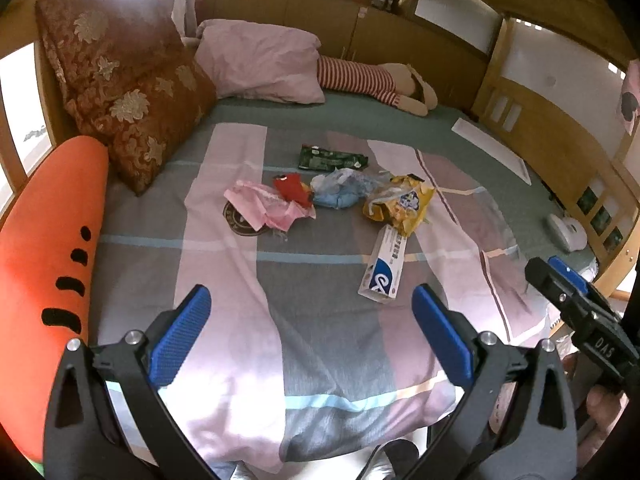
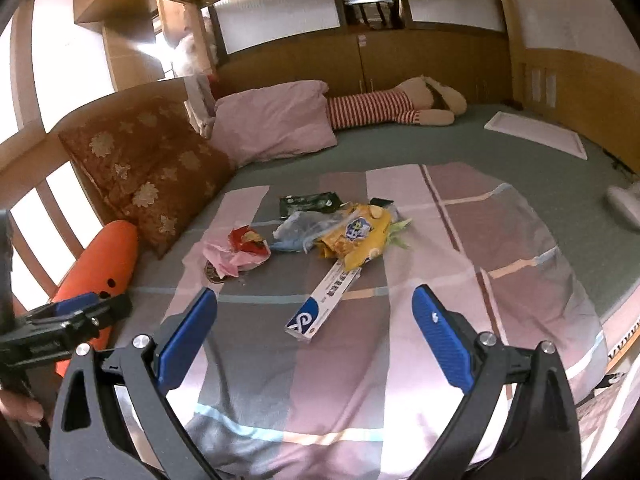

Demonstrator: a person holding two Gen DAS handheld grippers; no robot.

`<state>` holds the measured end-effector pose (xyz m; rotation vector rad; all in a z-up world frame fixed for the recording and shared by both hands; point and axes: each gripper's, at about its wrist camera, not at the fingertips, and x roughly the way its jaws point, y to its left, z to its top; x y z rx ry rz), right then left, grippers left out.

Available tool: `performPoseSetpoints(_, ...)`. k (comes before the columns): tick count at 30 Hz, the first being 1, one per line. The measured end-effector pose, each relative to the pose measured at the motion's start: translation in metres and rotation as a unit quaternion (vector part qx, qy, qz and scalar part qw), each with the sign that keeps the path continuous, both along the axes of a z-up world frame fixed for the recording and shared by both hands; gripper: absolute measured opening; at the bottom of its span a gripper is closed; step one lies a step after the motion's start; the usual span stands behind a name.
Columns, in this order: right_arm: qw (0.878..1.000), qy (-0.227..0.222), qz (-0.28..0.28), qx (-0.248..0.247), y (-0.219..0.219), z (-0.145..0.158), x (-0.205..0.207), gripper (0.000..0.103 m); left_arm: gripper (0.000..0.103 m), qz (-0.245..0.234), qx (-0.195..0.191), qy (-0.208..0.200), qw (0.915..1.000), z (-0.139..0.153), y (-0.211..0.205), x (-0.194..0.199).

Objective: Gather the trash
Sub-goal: 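Return both tools over the bed toward the white-blue ointment box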

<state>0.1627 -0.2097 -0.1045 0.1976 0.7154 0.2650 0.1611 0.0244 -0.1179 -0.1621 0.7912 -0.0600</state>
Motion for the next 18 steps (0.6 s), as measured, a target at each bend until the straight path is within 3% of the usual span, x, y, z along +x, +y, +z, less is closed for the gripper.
performPoseSetpoints(18, 1.000, 0.003, 0.008, -0.005, 0.0087, -0.0045, -0.0016, 0.096, 0.100, 0.001, 0.001, 0.014, 0.9999, -0.0107, -0.0020, 0.0044)
